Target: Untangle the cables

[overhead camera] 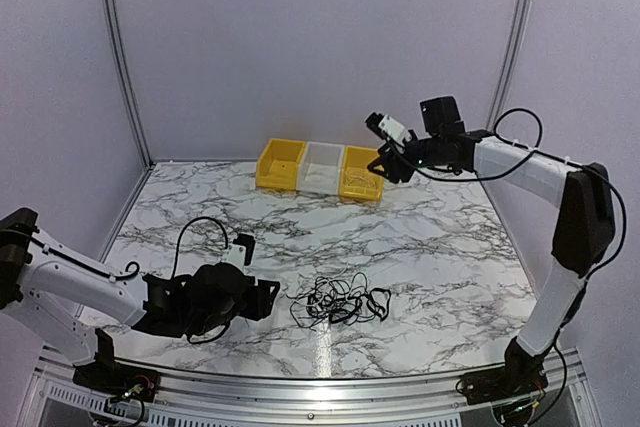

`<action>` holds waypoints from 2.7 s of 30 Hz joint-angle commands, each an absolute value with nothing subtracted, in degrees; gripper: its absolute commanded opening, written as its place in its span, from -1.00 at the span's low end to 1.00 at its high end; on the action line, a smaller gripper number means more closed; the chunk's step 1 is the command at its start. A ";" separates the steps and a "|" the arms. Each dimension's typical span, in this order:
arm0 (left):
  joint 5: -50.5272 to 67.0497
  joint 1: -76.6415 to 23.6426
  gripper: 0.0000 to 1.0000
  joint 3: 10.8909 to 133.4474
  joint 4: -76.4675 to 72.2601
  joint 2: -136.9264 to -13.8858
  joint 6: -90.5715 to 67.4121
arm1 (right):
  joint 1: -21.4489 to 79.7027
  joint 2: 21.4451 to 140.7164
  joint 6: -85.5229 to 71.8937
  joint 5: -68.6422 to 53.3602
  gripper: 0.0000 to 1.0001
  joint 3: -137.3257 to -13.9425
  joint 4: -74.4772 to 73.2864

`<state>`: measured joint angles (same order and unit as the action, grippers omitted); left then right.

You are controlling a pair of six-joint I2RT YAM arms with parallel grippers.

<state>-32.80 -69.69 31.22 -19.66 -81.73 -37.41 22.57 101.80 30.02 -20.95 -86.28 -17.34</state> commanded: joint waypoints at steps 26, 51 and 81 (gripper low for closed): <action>-33.31 -63.63 0.78 14.08 -26.97 -71.26 -56.37 | 56.95 111.87 34.66 -24.93 0.06 -81.25 -30.31; -32.52 -63.63 0.64 14.44 -27.44 -71.23 -54.93 | 56.95 119.13 28.98 -20.07 -0.51 -89.13 -36.09; -21.84 -68.12 0.59 32.89 -47.90 -89.27 -29.49 | 47.78 103.64 22.70 -38.83 -1.00 -87.02 -34.83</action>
